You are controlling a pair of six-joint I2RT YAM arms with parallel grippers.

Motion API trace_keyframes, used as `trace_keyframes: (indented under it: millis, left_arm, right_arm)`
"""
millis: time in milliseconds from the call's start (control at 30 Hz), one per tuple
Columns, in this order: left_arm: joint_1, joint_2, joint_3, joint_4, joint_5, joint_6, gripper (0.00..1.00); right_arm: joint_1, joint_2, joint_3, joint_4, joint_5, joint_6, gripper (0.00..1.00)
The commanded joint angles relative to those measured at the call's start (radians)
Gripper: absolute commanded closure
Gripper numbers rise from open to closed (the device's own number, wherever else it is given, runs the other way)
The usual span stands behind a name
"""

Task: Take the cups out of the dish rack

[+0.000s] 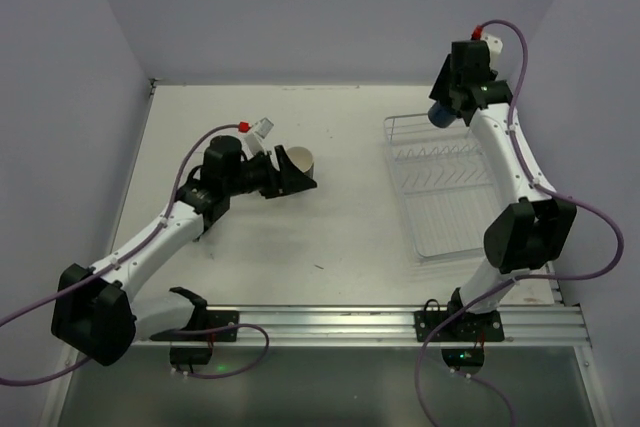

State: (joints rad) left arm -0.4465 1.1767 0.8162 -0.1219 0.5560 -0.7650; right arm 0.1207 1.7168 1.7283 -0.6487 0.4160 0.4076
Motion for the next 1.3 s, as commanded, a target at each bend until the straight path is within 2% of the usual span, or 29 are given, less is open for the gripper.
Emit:
trace_keyframes:
  millis: [0,33,100,133,233,333,500,733,867,1267]
  left_arm:
    - [-0.006,0.029,-0.046,0.431,0.149,-0.241,0.33]
    - [-0.008,0.041,-0.061,0.585,0.153,-0.328,0.33]
    - [-0.014,0.087,-0.104,0.738,0.156,-0.417,0.32]
    - [-0.018,0.106,-0.120,0.913,0.153,-0.512,0.32]
    - [-0.053,0.190,-0.132,1.110,0.128,-0.611,0.32]
    - [-0.099,0.244,-0.143,1.261,0.076,-0.655,0.32]
    - [-0.194,0.348,-0.095,1.367,-0.010,-0.623,0.34]
    - [-0.254,0.534,-0.039,1.694,-0.038,-0.668,0.38]
    - [-0.253,0.598,-0.022,1.777,-0.039,-0.674,0.39]
    - [-0.251,0.637,0.095,1.762,0.007,-0.556,0.40]
  right_arm:
    - [0.008,-0.100,-0.001,-0.037,-0.052,0.053,1.00]
    - [0.011,-0.124,-0.007,-0.045,-0.066,0.057,1.00]
    - [0.013,-0.149,-0.021,-0.071,-0.110,0.068,1.00]
    - [0.014,-0.161,-0.029,-0.077,-0.127,0.071,1.00]
    - [0.025,-0.220,-0.075,-0.088,-0.192,0.091,1.00]
    - [0.042,-0.281,-0.125,-0.085,-0.253,0.118,1.00]
    - [0.082,-0.344,-0.164,-0.089,-0.318,0.155,1.00]
    - [0.102,-0.365,-0.164,-0.108,-0.456,0.194,1.00]
    - [0.103,-0.385,-0.174,-0.101,-0.502,0.209,1.00]
    - [0.108,-0.407,-0.200,-0.101,-0.637,0.232,1.00]
